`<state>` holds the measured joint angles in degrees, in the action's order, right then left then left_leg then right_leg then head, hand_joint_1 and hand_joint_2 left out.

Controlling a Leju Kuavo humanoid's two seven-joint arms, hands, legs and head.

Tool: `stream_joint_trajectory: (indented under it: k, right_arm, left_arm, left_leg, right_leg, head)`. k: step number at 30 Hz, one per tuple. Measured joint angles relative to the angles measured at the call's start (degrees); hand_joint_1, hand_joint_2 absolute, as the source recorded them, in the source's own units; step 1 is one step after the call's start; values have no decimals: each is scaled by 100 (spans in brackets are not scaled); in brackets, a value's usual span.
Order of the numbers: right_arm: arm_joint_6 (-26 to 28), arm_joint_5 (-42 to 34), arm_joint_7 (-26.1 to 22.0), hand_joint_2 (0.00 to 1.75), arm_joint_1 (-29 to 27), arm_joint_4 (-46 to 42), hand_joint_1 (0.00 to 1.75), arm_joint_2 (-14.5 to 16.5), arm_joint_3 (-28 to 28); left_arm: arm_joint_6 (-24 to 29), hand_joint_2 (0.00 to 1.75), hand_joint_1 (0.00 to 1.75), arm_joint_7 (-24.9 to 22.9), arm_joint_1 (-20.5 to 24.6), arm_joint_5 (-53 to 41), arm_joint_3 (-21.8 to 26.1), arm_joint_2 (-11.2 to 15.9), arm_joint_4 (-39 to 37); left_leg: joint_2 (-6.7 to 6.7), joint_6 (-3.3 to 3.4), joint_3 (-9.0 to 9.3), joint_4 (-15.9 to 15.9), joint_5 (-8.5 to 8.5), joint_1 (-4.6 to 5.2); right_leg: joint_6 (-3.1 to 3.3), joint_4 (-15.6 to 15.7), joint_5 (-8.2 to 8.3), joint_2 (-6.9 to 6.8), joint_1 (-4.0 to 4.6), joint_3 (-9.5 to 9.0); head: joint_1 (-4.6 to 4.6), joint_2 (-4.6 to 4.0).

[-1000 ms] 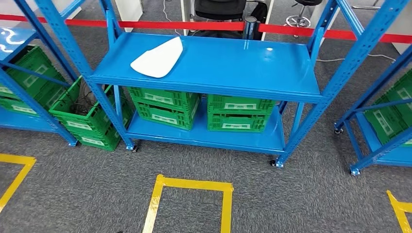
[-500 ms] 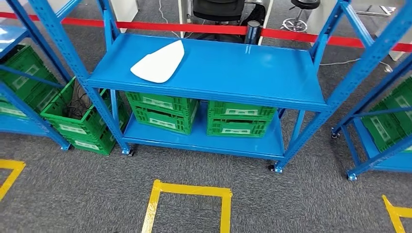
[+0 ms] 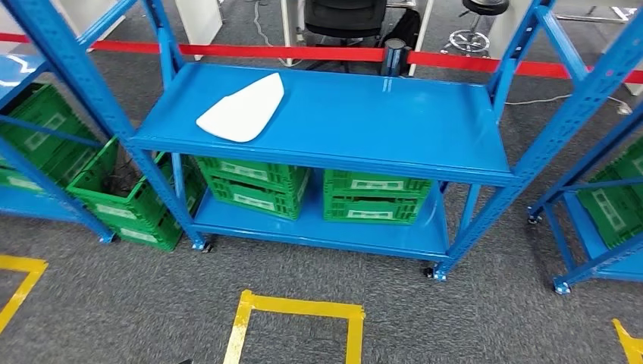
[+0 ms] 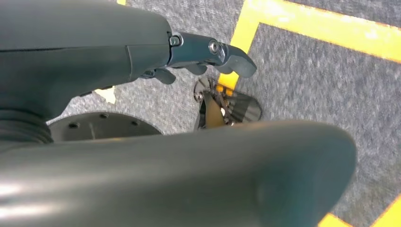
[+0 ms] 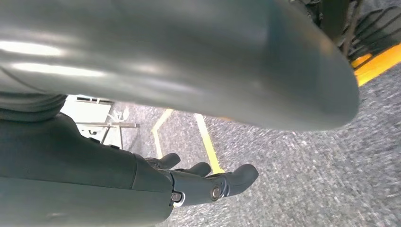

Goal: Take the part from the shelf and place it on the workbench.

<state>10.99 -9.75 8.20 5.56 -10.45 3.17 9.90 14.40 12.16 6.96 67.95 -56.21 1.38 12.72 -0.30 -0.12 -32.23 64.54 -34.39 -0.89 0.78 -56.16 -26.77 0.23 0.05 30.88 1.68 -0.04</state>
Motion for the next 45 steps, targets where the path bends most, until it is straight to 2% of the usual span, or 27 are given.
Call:
stream_joint_trajectory:
  k: [1, 2, 3, 4, 6, 7, 8, 11, 13, 15, 17, 18, 19, 20, 22, 23, 24, 25, 28, 30, 34, 38, 45]
  right_arm:
    - [-2, 0, 0, 0, 1, 0, 0, 1, -2]
    - [-3, 0, 0, 0, 3, 0, 0, 3, -3]
    - [-5, 0, 0, 0, 1, 0, 0, 4, -5]
    - [-9, -1, 1, 0, -4, 0, 0, 7, -7]
    - [-23, -4, 4, 0, -15, 0, 0, 14, -9]
    - [-37, -6, 9, 0, -16, 0, 0, 16, -9]
    - [-51, -8, 18, 0, -15, 0, 0, 18, -9]
    - [-81, -27, 65, 0, 5, 1, 0, 18, -11]
    - [-84, -42, 91, 0, 14, 0, 0, 14, -11]
    - [-84, -46, 102, 0, 15, 0, 0, 10, -10]
    - [-85, -52, 111, 0, 10, 0, 0, 11, -10]
    - [-85, -56, 120, 0, 5, 0, 0, 11, -10]
    - [-85, -66, 132, 0, 1, 0, 0, 11, -10]
    - [-85, -77, 145, 0, -3, 0, 0, 11, -9]
    - [-94, -104, 178, 0, -5, 1, 0, 10, -9]
    - [-103, -114, 193, 0, 1, 1, 0, 10, -9]
    - [-113, -120, 206, 0, 9, 1, 0, 11, -9]
    - [-122, -127, 217, 0, 16, 1, 0, 15, -9]
    - [-128, -142, 237, 0, 14, 0, 0, 20, -9]
    - [-129, -144, 240, 0, 9, 0, 0, 11, -9]
    - [-144, -161, 242, 0, 14, 0, 0, 14, -9]
    - [-159, -189, 243, 0, 14, 0, 0, 15, -9]
    - [-177, -226, 245, 0, 12, 0, 0, 16, -9]
  left_arm:
    - [-2, 0, 0, -2, -6, 3, -1, -1, 0]
    - [-4, 0, 0, -5, -15, 7, -1, -1, 0]
    - [-6, 0, 0, -7, -24, 12, -2, 0, -1]
    - [-8, 0, 0, -9, -30, 16, -2, 2, -1]
    - [-9, 0, 0, -10, -31, 21, -1, 11, -2]
    - [-12, 0, 0, -13, -28, 22, -1, 14, -2]
    - [-19, 0, 0, -18, -24, 22, -1, 15, -1]
    - [-64, 0, 0, -61, -20, 14, -1, 11, -1]
    - [-77, 0, 0, -83, -21, 9, -1, 12, -2]
    - [-81, 0, 0, -90, -18, 6, -1, 10, -2]
    - [-83, 0, 0, -97, -17, 4, -1, 5, -2]
    - [-80, 0, 0, -102, -20, 3, -1, 4, -2]
    - [-76, 0, 0, -107, -22, 0, -1, 4, -2]
    - [-72, 0, 0, -111, -24, -4, -1, 4, -2]
    - [-69, 0, 0, -122, -21, -15, -1, -1, -2]
    - [-69, 0, 0, -128, -16, -19, -1, -4, -1]
    - [-72, 0, 0, -138, -12, -21, -1, -8, -1]
    - [-77, 0, 0, -153, -11, -20, -1, -10, 0]
    - [-95, 0, 0, -201, -13, -15, -2, -11, 0]
    - [-98, 0, 0, -213, -12, -13, -3, -15, 0]
    - [-102, 175, 0, -215, -8, -12, -3, -17, 0]
    - [-99, 175, 0, -232, -8, -8, -3, -16, 0]
    - [-80, 175, 0, -245, -9, -18, -5, -22, 0]
  left_leg:
    - [2, -13, -251, 391, -139, -7]
    - [4, -25, -479, 710, -210, -14]
    - [6, -33, -625, 855, -172, -17]
    - [7, -36, -660, 785, -19, -20]
    - [14, -33, -438, 103, 481, -29]
    - [17, -26, -289, -246, 654, -27]
    - [17, -11, -163, -485, 750, -23]
    - [4, 59, -52, -588, 726, -6]
    - [0, 112, -28, -615, 717, -27]
    - [2, 158, -5, -631, 699, -38]
    - [4, 184, 3, -630, 670, -28]
    - [3, 190, 17, -630, 654, -23]
    - [-2, 190, 38, -629, 635, -19]
    - [-11, 188, 67, -629, 616, -16]
    - [-24, 166, 129, -629, 572, -4]
    - [-27, 144, 147, -630, 551, 4]
    - [-26, 122, 153, -619, 531, 15]
    - [-24, 123, 141, -610, 517, 22]
    - [-12, 149, 145, -616, 512, 17]
    - [-10, 132, 177, -647, 519, 15]
    - [-9, 93, 188, -693, 527, 15]
    - [-9, 60, 179, -708, 517, 15]
    - [-9, 56, 185, -708, 522, 25]
  right_leg:
    - [19, 2, -25, 0, 0, -17]
    - [26, 0, -54, 4, 0, -37]
    - [22, -1, -87, 10, 0, -71]
    - [11, -5, -123, 17, -1, -115]
    - [-32, -21, -215, 23, -4, -213]
    - [-67, -44, -273, 23, 7, -232]
    - [-104, -61, -318, 27, 14, -236]
    - [-196, -73, -383, 38, 15, -237]
    - [-254, -212, -486, 31, 4, -202]
    - [-313, -770, -763, 23, -15, 82]
    - [-343, -1546, -1032, 20, -36, 553]
    - [-346, -1770, -1043, 19, -40, 722]
    - [-339, -1783, -934, 19, -41, 790]
    - [-324, -1588, -733, 19, -40, 753]
    - [-262, -803, -255, 18, -24, 465]
    - [-229, -488, -120, 17, -10, 335]
    - [-207, -275, -40, 17, 2, 237]
    - [-214, -212, -42, 19, 9, 198]
    - [-243, -195, -21, 26, 11, 166]
    - [-220, -196, -23, 28, 17, 163]
    - [-179, -196, -36, 30, 19, 150]
    - [-161, -196, -48, 30, 19, 131]
    - [-158, -195, -45, 30, 15, 122]
  head:
    - [-33, 0]
    - [-61, 0]
    - [-87, 0]
    - [-111, 0]
    - [-158, 0]
    - [-176, 0]
    - [-187, 0]
    - [-163, 0]
    - [-128, 0]
    - [-59, 0]
    - [-3, 0]
    - [12, 0]
    - [27, 0]
    - [44, 0]
    - [85, 0]
    - [99, 0]
    - [103, 0]
    - [96, 0]
    - [42, 0]
    - [10, 0]
    - [-40, 0]
    - [-64, 0]
    - [-74, 0]
